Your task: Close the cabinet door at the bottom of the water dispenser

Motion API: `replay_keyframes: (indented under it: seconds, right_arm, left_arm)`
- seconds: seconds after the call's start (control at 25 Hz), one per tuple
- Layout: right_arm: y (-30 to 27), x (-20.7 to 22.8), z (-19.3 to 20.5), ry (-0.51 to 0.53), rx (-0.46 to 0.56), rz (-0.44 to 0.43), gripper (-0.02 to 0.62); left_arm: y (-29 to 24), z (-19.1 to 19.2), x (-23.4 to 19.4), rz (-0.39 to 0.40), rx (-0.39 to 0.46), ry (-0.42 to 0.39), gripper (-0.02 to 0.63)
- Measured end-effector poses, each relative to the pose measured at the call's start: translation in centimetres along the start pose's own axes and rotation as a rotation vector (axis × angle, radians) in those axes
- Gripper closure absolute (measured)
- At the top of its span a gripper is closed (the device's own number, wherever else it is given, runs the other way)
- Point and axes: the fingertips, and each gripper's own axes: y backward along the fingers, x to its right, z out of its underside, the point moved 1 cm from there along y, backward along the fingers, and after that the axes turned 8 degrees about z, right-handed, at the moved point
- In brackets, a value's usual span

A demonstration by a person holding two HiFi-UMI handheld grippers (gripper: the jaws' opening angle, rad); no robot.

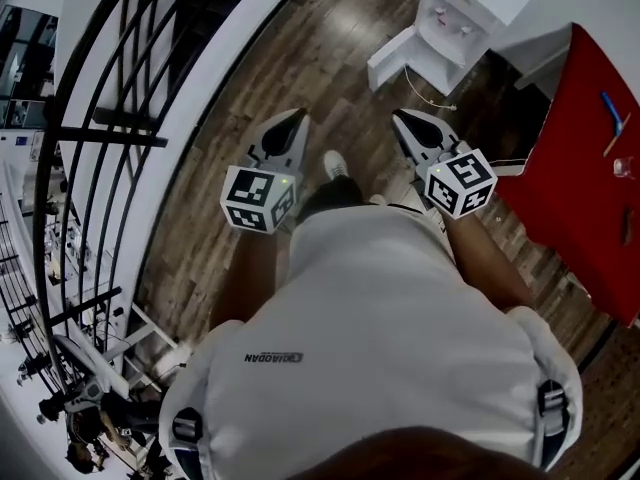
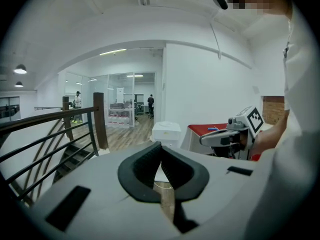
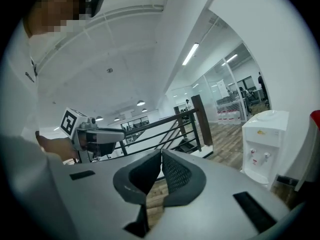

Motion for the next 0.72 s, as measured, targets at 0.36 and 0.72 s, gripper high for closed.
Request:
replay_keyframes:
  seconds: [0.36,0.72]
  right_arm:
    - [1.0,3.6,0.2,-0.041,0.01,0.144,0.572]
    - [0.3,7.7,-0.1,-0.055,0.021,0.296,0.572]
  left_arm:
    - [-5.0,-0.4,-0.3,0.133,-0.037,-0.017,0.611]
    - [-10.2,-0.9,-2.1,0.263,-0.048,-0.045,0.611]
